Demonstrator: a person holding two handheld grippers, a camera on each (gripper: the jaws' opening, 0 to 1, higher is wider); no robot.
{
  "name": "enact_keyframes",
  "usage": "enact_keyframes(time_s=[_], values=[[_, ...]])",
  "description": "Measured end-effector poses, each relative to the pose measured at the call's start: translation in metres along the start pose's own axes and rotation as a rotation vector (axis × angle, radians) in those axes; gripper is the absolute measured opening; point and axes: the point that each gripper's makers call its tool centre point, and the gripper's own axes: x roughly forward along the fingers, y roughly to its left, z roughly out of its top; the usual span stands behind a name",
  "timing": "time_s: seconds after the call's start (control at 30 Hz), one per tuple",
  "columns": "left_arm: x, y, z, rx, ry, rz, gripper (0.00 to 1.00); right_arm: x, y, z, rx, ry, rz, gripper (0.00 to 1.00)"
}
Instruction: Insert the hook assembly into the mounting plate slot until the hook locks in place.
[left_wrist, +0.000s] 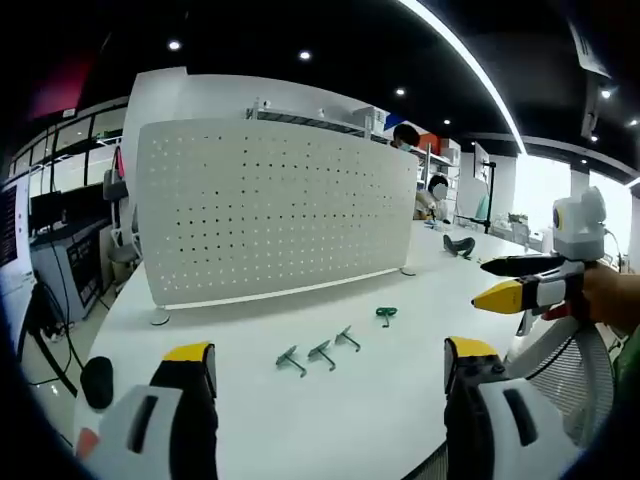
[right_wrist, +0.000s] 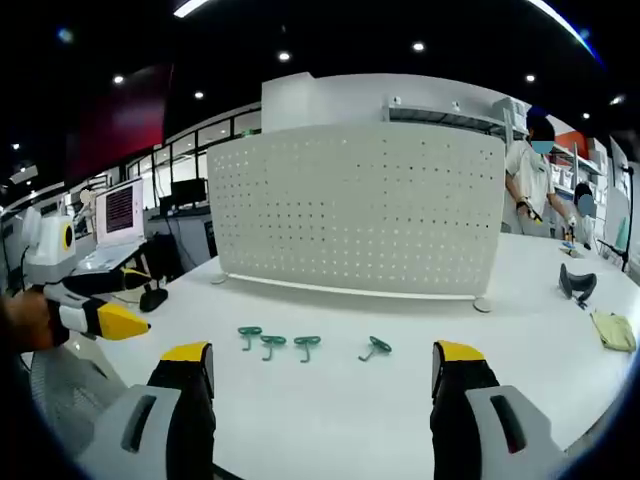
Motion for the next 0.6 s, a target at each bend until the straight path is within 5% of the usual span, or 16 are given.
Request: enact_keyframes(time_s=[0.6], values=[[0.0023, 0.0007, -0.0013, 0.002, 0.008, -0.003, 0.95, 0.0012, 0.0004, -0.0018, 0.006, 0.004, 0.002, 0.91]])
